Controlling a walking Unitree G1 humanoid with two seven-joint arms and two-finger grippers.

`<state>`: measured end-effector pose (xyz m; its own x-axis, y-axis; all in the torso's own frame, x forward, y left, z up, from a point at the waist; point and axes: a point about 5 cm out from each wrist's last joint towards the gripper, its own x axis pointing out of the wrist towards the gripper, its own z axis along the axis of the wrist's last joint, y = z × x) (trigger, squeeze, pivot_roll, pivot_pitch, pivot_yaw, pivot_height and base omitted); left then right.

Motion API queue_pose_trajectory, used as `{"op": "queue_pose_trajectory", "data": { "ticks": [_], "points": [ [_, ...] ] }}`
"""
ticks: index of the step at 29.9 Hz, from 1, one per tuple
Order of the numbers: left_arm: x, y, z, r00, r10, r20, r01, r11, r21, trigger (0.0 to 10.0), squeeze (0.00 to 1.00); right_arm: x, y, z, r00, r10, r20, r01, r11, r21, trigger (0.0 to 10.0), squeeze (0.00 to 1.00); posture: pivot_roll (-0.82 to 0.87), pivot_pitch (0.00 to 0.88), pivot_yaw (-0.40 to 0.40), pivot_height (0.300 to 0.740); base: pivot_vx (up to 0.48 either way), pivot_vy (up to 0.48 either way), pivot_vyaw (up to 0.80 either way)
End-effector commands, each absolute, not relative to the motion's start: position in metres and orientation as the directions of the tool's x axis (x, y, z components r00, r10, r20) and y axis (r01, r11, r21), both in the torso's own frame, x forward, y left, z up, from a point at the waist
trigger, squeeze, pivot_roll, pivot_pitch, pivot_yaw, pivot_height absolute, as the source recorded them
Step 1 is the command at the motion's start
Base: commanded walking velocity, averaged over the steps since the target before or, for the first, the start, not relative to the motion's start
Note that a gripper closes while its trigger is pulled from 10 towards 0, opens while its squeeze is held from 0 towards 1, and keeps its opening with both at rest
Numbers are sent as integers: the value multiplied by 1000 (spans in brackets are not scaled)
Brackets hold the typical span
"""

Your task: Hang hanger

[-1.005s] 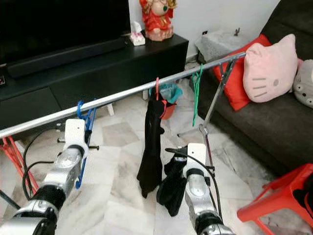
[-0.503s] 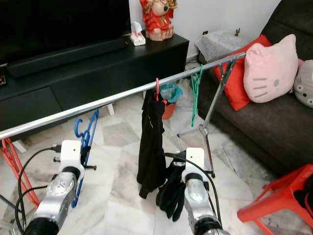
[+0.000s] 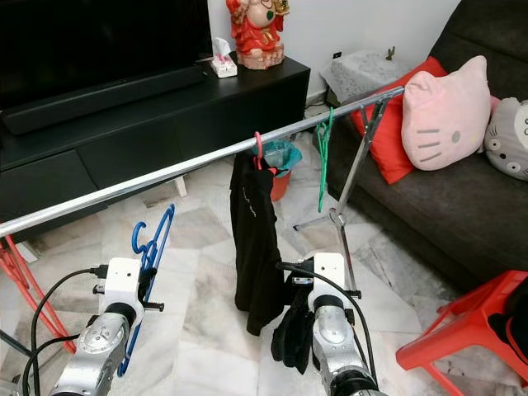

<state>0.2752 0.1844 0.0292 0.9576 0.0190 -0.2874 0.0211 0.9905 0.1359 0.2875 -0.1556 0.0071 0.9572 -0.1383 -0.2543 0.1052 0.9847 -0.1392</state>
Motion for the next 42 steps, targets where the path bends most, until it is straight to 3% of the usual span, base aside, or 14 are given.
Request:
{"op": "queue_pose_trajectory", "data": {
  "ticks": [1, 18, 24, 30, 42],
  "points": [
    [281, 183, 34, 959, 6, -283, 39, 987, 153, 10000, 0, 295, -155, 17, 968, -134, -210, 106, 984, -140, 10000, 0, 43, 0, -13, 740, 0, 0, 0],
    [290, 175, 40, 961, -7, -275, 51, 987, 152, 10000, 0, 298, -153, 19, 971, -125, -202, 92, 982, -163, 10000, 0, 60, 0, -23, 740, 0, 0, 0],
    [291, 172, 41, 963, -11, -270, 52, 988, 143, 10000, 0, 299, -154, 19, 969, -124, -212, 89, 982, -166, 10000, 0, 60, 0, -25, 740, 0, 0, 602],
    [290, 173, 40, 963, 1, -269, 38, 989, 142, 10000, 0, 297, -153, 18, 970, -114, -216, 79, 983, -166, 10000, 0, 59, 0, -28, 740, -241, 0, 691],
    [290, 172, 41, 964, -6, -266, 47, 988, 146, 10000, 0, 298, -154, 18, 968, -130, -215, 99, 984, -151, 10000, 0, 59, 0, -25, 740, -220, 0, 0]
  ]
}}
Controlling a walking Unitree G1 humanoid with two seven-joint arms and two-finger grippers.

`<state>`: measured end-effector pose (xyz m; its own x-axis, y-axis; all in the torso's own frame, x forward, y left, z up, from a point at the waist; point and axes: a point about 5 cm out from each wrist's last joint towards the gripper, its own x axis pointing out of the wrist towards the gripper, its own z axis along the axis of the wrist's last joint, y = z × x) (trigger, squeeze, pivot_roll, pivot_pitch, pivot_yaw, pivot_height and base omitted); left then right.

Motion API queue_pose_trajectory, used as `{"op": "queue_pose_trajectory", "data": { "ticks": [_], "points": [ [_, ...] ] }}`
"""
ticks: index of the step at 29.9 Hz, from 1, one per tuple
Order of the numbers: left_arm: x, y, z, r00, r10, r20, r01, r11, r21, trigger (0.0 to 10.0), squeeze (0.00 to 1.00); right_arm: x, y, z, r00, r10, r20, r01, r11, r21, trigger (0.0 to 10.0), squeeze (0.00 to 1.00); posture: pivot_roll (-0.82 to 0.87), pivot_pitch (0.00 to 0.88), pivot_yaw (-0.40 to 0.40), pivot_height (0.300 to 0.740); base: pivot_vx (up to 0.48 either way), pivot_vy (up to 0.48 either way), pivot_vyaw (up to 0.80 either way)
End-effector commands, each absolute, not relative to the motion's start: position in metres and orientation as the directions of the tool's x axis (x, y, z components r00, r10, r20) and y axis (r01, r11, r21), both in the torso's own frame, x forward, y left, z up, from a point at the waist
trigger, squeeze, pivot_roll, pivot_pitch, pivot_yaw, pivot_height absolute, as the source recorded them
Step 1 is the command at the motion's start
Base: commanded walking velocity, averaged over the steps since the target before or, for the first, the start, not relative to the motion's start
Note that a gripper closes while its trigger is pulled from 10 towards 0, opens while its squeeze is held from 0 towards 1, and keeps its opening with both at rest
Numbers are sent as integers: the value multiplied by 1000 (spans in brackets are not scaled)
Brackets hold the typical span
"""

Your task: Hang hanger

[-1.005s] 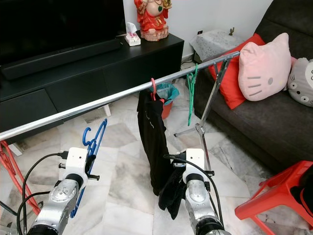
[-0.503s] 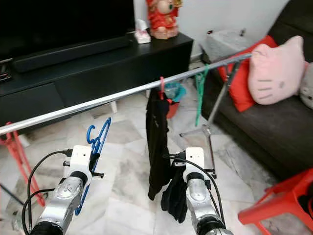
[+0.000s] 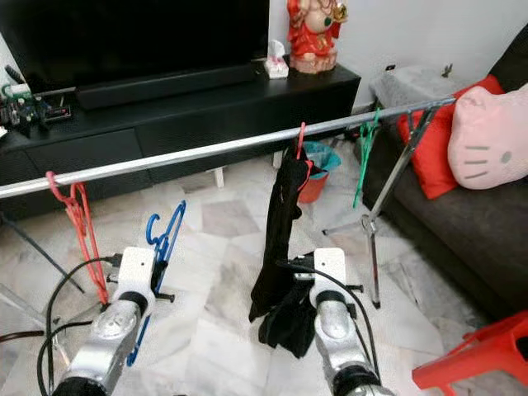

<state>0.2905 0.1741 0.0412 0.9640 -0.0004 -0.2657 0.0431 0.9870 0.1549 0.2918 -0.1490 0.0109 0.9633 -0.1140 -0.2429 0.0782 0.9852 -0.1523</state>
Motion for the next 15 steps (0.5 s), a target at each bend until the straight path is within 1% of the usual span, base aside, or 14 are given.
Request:
{"op": "queue_pose_trajectory", "data": {
  "ticks": [1, 12, 13, 15],
  "points": [
    [290, 172, 41, 964, -6, -266, 46, 988, 147, 10000, 0, 298, -154, 19, 968, -132, -214, 101, 984, -149, 10000, 0, 59, 0, -25, 740, -244, 0, 0],
    [292, 172, 43, 965, -8, -261, 49, 987, 151, 10000, 0, 298, -154, 19, 968, -136, -212, 106, 984, -144, 10000, 0, 60, 0, -22, 740, -240, 0, 0],
    [292, 172, 43, 965, -9, -261, 50, 987, 151, 10000, 0, 299, -154, 19, 968, -137, -212, 107, 984, -144, 10000, 0, 60, 0, -22, 740, 0, 0, 0],
    [292, 172, 43, 965, -9, -261, 50, 987, 152, 10000, 0, 299, -154, 20, 968, -139, -210, 110, 983, -145, 10000, 0, 60, 0, -22, 740, -242, 0, 0]
  ]
}}
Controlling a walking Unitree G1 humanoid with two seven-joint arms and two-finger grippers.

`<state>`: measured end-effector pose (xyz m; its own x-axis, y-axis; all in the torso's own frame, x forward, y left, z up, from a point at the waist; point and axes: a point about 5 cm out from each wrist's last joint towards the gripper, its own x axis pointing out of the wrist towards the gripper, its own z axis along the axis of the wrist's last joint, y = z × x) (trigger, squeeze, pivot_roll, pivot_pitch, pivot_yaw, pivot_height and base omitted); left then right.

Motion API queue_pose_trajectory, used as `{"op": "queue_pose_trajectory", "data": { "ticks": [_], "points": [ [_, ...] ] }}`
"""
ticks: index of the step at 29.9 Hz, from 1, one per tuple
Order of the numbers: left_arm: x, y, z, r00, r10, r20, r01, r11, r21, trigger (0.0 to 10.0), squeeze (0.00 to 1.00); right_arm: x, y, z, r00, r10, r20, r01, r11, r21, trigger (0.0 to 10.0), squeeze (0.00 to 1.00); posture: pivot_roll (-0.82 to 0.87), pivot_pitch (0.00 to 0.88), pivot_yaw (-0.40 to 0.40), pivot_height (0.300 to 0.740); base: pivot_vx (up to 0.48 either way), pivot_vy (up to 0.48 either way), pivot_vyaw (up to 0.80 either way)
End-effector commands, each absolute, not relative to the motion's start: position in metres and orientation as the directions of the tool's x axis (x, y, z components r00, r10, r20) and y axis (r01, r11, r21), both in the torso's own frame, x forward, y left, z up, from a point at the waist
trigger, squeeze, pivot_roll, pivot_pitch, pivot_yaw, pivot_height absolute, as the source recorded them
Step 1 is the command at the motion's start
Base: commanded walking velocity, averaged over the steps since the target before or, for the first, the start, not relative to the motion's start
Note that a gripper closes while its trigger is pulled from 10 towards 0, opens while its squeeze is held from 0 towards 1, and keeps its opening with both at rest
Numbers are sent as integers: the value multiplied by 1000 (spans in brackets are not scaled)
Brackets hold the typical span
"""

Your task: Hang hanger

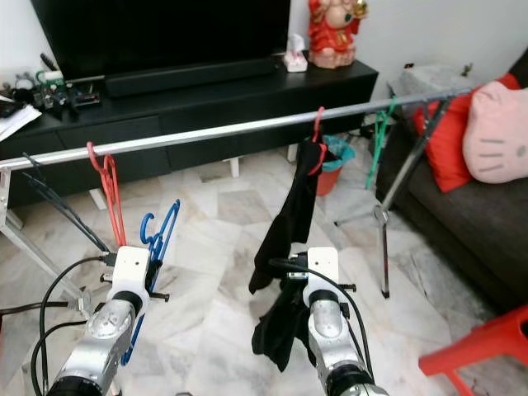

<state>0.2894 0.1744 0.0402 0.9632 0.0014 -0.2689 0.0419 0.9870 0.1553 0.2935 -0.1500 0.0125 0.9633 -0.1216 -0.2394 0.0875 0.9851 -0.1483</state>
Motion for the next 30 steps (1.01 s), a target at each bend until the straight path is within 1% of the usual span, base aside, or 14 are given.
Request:
{"op": "queue_pose_trajectory", "data": {
  "ticks": [1, 23, 30],
  "points": [
    [292, 172, 43, 965, -9, -261, 50, 987, 152, 10000, 0, 299, -154, 20, 968, -139, -210, 110, 983, -145, 10000, 0, 60, 0, -22, 740, -244, 0, 0],
    [292, 173, 44, 966, -6, -260, 46, 988, 150, 10000, 0, 300, -154, 20, 968, -139, -210, 109, 983, -146, 10000, 0, 64, 0, -25, 740, -250, 0, 0],
    [292, 173, 44, 966, -6, -260, 46, 988, 150, 10000, 0, 300, -152, 20, 970, -128, -205, 94, 982, -166, 10000, 0, 64, 0, -25, 740, -263, 0, 63]
  ]
}}
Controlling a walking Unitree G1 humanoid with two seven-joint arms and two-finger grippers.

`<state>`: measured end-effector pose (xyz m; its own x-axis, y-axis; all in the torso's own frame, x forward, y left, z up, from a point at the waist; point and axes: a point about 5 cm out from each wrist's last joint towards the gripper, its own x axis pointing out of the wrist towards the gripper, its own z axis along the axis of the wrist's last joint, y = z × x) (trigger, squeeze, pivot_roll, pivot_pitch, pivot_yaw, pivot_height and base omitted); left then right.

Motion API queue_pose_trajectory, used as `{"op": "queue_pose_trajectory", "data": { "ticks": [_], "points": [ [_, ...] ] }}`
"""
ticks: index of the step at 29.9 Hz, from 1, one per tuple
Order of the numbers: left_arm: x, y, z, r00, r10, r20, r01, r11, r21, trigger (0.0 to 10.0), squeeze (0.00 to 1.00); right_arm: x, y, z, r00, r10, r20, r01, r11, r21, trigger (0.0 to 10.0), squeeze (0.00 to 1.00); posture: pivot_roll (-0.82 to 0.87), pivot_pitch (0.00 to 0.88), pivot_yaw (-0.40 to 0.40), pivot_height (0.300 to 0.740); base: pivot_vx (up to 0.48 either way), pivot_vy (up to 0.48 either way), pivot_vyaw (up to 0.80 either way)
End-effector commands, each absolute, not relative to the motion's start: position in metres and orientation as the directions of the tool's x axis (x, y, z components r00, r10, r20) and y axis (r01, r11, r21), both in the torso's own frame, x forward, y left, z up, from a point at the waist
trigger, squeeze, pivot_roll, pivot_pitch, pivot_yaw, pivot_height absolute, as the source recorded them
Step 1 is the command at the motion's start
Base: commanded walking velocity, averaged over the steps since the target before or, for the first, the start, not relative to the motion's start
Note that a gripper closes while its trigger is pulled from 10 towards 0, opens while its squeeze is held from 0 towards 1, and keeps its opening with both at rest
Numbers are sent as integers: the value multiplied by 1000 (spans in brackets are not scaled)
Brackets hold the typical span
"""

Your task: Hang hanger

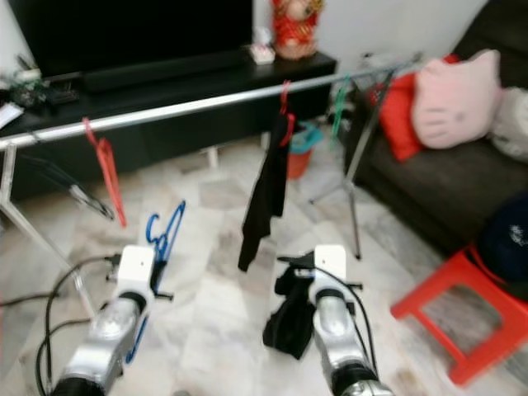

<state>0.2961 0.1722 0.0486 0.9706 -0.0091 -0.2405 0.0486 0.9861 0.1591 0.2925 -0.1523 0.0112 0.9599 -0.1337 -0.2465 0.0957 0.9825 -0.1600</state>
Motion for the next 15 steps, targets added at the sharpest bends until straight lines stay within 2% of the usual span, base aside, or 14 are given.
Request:
{"op": "queue_pose_trajectory", "data": {
  "ticks": [1, 5, 15],
  "points": [
    [292, 173, 44, 966, -6, -260, 47, 988, 150, 10000, 0, 300, -152, 21, 971, -128, -204, 94, 982, -166, 10000, 0, 64, 0, -25, 740, -262, 0, 563],
    [292, 172, 44, 965, -7, -261, 48, 988, 150, 10000, 0, 300, -153, 20, 970, -130, -205, 97, 982, -162, 10000, 0, 64, 0, -25, 740, -267, 0, 573],
    [292, 172, 44, 965, -9, -261, 49, 988, 149, 10000, 0, 299, -153, 20, 969, -132, -207, 101, 983, -156, 10000, 0, 64, 0, -25, 740, -266, 0, 0]
  ]
}}
